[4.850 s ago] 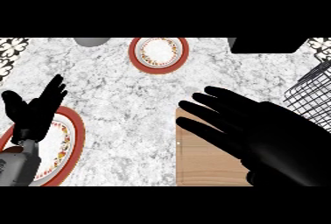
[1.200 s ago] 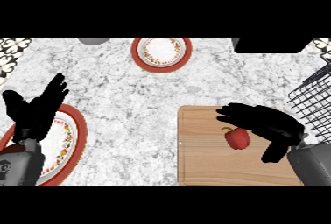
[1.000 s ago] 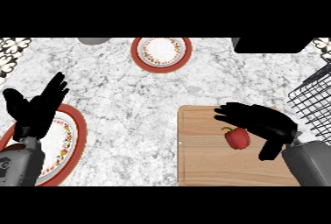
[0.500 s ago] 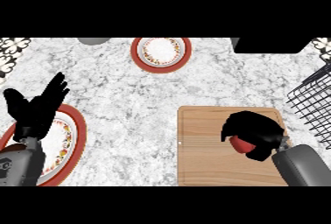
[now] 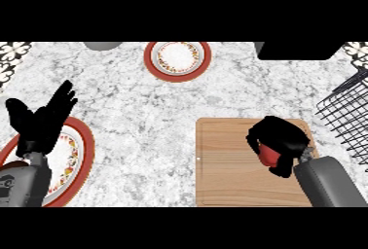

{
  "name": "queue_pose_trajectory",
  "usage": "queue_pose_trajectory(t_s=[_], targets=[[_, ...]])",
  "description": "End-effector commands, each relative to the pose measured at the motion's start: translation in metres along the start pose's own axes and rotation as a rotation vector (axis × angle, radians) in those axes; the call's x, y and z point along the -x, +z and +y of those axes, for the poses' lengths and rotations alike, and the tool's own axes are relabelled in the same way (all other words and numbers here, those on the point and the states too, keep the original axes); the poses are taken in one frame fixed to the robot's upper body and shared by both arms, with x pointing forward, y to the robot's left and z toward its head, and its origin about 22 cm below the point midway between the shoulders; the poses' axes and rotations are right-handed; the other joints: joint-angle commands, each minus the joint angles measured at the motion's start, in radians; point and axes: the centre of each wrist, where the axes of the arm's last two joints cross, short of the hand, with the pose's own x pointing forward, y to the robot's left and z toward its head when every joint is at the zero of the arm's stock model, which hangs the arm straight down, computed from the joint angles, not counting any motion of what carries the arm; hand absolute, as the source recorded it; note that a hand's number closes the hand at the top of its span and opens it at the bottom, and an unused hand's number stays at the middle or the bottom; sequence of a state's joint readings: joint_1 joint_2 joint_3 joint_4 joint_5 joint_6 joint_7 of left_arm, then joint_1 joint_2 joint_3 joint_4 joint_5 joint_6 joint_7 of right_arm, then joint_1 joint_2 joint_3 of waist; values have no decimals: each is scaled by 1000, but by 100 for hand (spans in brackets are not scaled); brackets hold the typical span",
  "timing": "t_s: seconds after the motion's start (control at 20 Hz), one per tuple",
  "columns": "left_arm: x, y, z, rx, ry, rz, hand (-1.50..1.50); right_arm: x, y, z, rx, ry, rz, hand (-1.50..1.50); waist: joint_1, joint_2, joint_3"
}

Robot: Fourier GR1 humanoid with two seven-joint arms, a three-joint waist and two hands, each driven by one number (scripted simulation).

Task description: Pick the bell pepper from the cutting board and place it in the basket

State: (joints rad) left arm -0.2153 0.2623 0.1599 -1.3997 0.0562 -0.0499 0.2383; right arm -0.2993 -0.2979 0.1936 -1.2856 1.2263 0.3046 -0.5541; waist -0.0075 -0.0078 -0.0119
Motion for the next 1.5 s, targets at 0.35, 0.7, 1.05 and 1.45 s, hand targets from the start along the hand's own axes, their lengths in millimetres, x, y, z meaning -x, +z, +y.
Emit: queue_pose_trajectory(t_s=[0.35,0.7,1.05,1.45], targets=[[5,5,8,-19,-2,1,0,4,-10,8,330,-567,934,150,5,9,12],[1,-2,-12,59,-10,-9,0,-22,-40,-83,876,-774,959,150,79,7,15],[-7,-14,-11,47,-15,1,0,-96,-85,-158,1204,-643,1017,150,54,7,8],[6,-6,-12,20,-10,13,0,-131,-94,-235,1256,-525,1235,150,19,4,10]])
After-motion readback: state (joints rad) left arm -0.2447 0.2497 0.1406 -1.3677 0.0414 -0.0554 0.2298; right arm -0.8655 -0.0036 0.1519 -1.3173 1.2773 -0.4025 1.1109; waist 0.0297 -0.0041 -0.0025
